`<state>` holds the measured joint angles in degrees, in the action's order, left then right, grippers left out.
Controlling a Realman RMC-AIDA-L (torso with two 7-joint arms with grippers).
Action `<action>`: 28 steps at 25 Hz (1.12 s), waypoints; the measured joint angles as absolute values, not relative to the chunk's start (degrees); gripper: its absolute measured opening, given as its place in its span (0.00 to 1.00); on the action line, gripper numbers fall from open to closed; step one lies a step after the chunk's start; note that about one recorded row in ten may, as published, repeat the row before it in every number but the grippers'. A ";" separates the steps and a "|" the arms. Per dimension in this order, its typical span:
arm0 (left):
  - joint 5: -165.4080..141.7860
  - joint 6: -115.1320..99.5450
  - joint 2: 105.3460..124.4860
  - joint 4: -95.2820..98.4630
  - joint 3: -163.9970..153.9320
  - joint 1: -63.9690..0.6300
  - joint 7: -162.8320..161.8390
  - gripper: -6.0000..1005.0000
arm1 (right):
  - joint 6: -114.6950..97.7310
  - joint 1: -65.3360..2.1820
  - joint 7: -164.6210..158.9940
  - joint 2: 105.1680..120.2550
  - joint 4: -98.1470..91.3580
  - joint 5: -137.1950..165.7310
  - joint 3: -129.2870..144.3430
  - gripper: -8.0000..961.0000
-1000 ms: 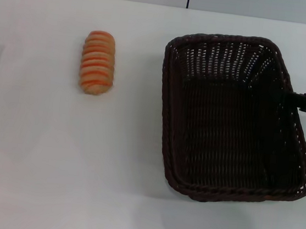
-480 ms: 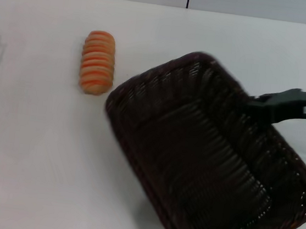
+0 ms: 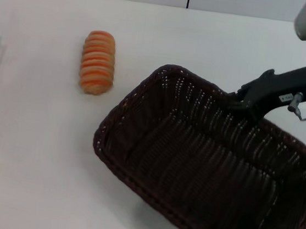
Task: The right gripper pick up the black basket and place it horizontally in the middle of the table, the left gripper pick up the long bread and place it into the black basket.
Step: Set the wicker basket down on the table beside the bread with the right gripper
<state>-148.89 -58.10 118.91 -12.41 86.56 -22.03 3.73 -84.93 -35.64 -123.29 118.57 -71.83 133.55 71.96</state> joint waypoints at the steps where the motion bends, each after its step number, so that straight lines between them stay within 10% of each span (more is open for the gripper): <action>1: -148.89 -58.10 118.92 -12.43 86.56 -22.00 3.63 0.83 | -84.70 -36.10 -123.18 118.69 -72.07 134.71 72.18 0.20; 28: -149.07 -56.59 119.00 -12.57 86.57 -22.23 1.58 0.83 | -73.30 -46.30 -117.46 118.70 -69.97 138.44 90.12 0.20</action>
